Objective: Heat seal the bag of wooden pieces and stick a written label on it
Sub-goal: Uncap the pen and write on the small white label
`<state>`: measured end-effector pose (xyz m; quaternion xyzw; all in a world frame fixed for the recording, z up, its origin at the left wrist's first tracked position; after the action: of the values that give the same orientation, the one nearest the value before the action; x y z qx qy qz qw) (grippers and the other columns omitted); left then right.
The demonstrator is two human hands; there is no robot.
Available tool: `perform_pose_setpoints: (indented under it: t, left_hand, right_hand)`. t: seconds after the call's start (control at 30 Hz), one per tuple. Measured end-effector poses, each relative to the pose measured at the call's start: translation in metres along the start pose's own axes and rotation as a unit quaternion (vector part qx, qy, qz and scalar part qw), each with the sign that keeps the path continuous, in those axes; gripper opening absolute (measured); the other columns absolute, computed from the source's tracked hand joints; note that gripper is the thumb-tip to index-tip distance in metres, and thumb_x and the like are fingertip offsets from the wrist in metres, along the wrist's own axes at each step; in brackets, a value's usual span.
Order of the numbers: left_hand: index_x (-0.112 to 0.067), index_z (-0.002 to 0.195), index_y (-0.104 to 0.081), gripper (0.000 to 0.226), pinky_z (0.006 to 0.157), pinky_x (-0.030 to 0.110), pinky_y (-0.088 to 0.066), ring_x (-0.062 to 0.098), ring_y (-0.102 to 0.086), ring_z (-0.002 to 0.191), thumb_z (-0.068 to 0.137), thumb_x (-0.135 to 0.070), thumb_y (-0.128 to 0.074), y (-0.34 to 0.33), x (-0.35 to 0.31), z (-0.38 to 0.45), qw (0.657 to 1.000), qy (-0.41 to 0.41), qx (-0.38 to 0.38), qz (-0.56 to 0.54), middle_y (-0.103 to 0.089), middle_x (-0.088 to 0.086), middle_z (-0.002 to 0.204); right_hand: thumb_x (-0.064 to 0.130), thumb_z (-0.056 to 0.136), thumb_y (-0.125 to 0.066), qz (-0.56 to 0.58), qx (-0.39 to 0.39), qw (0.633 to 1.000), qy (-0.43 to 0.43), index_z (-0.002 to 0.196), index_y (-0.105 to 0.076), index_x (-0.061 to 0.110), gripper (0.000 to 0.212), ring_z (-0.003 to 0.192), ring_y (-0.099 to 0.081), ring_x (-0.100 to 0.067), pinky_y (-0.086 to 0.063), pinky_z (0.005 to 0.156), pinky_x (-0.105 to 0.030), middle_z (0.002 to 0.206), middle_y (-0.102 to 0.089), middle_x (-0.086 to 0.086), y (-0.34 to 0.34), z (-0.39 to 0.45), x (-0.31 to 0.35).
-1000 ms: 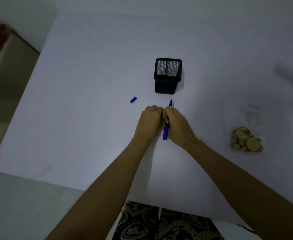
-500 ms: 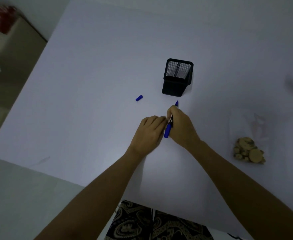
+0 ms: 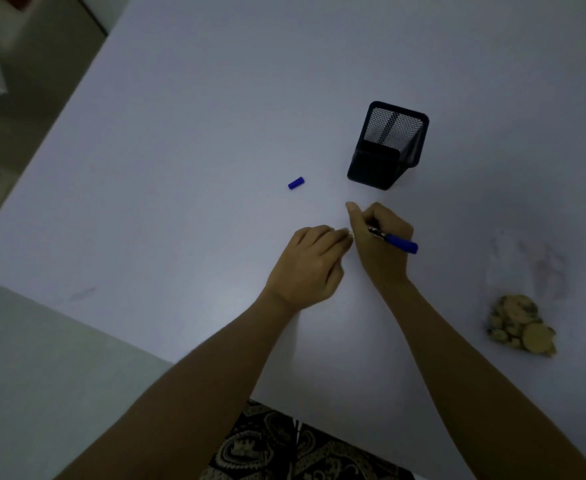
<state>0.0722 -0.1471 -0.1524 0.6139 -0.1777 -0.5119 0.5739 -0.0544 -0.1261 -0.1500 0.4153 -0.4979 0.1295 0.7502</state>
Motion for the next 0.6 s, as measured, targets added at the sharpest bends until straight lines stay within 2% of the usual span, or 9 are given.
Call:
perform_pose_setpoints:
  t: [0.13,0.2,0.33,0.6]
  left_hand:
    - [-0.007,0.119,-0.064,0.038,0.094,0.035,-0.042,0.024,-0.058,0.109,0.084,-0.016,-0.056,-0.001,0.000,0.000,1.000,0.000,0.000,0.001,-0.066,0.008,0.119]
    - [-0.007,0.120,-0.064,0.038,0.095,0.035,-0.043,0.024,-0.058,0.109,0.083,-0.016,-0.057,-0.001,0.000,0.000,1.000,0.001,-0.001,0.004,-0.066,0.008,0.119]
    - [-0.007,0.120,-0.064,0.038,0.095,0.035,-0.042,0.024,-0.058,0.110,0.084,-0.016,-0.056,-0.001,0.000,0.000,1.000,0.004,0.000,0.003,-0.066,0.009,0.120]
    - [-0.005,0.121,-0.063,0.039,0.096,0.035,-0.042,0.025,-0.058,0.110,0.085,-0.015,-0.057,-0.004,0.002,0.000,1.000,0.004,0.003,0.009,-0.066,0.011,0.120]
  right_hand:
    - [0.020,0.091,-0.063,0.002,-0.006,1.000,0.016,0.065,-0.052,0.004,0.032,0.054,-0.048,-0.012,-0.036,0.054,-0.007,0.057,-0.054,-0.006,-0.001,0.000,0.003]
    - [0.019,0.091,-0.063,0.006,-0.011,1.000,0.020,0.069,-0.052,0.006,0.028,0.055,-0.048,-0.009,-0.037,0.055,-0.008,0.059,-0.053,-0.003,0.000,0.000,0.006]
    - [0.011,0.087,-0.067,0.008,-0.025,1.000,-0.004,0.063,-0.047,0.013,0.032,0.049,-0.049,0.005,-0.035,0.050,-0.004,0.056,-0.049,0.003,0.003,-0.001,0.002]
    - [0.009,0.088,-0.062,0.027,-0.019,0.999,-0.042,0.063,-0.043,0.014,0.032,0.044,-0.048,-0.001,-0.034,0.044,-0.007,0.051,-0.044,0.012,0.003,-0.002,-0.007]
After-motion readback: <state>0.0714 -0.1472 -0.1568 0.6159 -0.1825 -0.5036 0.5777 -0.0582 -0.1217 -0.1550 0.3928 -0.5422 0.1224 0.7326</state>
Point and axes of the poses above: each hand's wrist, its own z-axis towards the middle knuckle, its own y-axis out of the back of the hand, x = y × z, the point moved 8 cm from there along z, towards the middle knuckle
